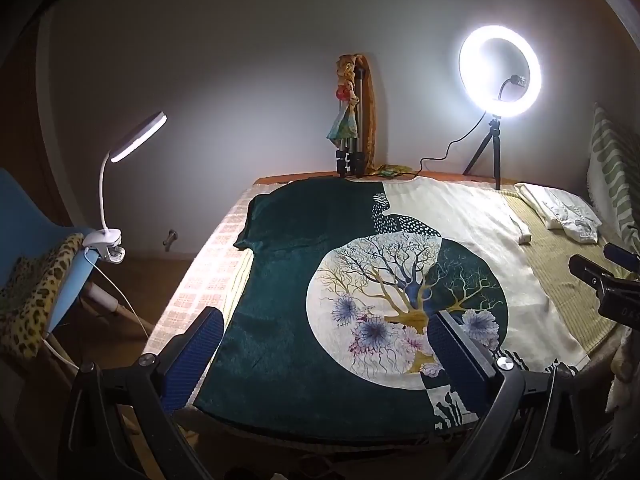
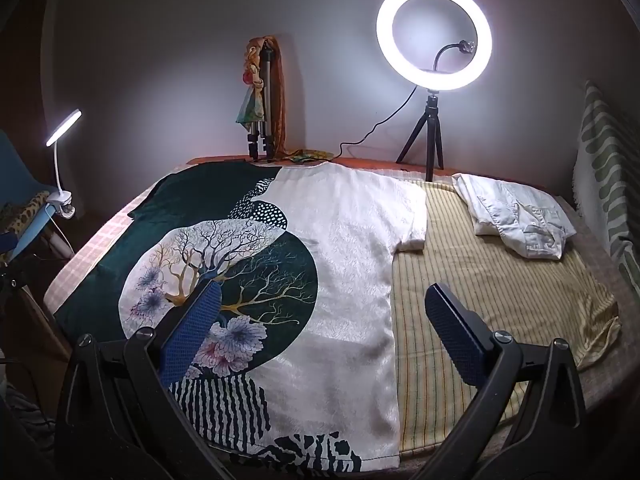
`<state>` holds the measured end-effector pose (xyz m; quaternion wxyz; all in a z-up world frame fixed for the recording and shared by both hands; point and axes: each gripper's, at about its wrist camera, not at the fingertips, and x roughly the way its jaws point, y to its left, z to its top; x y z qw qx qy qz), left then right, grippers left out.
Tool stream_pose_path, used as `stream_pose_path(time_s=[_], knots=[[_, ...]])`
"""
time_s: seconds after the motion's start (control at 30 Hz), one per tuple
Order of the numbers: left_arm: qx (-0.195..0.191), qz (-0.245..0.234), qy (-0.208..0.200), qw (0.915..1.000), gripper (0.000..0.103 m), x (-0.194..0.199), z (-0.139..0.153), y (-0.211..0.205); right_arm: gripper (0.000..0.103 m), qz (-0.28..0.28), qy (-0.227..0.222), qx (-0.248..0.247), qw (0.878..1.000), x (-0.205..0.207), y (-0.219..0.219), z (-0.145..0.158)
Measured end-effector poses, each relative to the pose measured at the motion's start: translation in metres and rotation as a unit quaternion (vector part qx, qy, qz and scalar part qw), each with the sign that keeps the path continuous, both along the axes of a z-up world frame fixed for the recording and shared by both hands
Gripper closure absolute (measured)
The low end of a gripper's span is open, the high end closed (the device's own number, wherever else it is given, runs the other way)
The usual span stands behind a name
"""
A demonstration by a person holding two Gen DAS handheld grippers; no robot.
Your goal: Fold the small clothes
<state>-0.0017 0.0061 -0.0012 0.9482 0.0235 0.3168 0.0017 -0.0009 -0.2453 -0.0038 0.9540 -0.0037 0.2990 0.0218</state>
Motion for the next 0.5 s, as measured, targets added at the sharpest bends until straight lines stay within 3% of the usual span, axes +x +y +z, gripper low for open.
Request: stream_pose_path(time_s=[0.5], knots=[[0.008, 0.002, -0.009, 0.9999, 0.000, -0.0028, 0.0069, -0.0023, 0.000, 0.002, 0.001, 0.003, 1.000, 0.0012, 0.0003, -0.0011]])
